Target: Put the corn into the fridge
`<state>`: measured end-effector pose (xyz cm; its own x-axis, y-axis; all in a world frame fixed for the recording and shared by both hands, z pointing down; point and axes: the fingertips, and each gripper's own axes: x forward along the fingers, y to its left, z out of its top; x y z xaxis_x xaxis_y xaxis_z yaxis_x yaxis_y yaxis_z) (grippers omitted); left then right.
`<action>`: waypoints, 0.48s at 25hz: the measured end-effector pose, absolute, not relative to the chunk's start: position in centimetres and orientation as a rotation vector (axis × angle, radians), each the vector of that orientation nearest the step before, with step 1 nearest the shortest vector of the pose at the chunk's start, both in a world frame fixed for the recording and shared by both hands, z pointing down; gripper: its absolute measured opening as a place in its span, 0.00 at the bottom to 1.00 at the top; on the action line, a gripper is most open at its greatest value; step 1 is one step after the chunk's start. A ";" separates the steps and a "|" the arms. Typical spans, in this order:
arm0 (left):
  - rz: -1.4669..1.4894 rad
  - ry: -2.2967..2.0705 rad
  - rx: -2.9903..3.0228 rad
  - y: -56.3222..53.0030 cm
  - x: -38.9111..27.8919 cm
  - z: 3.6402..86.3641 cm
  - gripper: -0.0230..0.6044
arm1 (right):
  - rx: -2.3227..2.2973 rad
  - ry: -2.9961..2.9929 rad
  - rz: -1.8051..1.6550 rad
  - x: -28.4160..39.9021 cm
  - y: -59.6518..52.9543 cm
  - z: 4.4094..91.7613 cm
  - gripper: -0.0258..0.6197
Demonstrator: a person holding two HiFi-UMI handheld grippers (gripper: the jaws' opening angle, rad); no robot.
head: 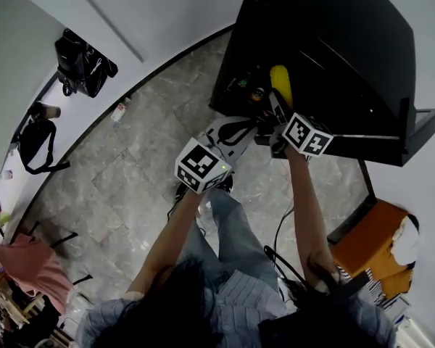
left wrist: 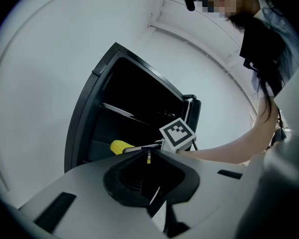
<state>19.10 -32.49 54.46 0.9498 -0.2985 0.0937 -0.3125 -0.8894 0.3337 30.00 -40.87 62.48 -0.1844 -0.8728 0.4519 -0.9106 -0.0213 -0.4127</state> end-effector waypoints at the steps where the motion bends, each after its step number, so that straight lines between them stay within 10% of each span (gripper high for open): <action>1: 0.057 -0.445 2.753 -32.4 19.1 54.5 0.05 | 1.966 -2.148 0.995 30.2 -41.3 62.7 0.42; 12: 0.064 -0.468 2.742 -32.5 18.6 54.9 0.05 | 1.854 -2.034 0.898 31.8 -45.5 66.5 0.42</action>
<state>18.61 -32.49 54.89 0.9443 -0.3127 0.1029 -0.3289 -0.8814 0.3390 31.80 -45.55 66.48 -0.1621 -0.8108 0.5625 -0.9619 0.0025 -0.2735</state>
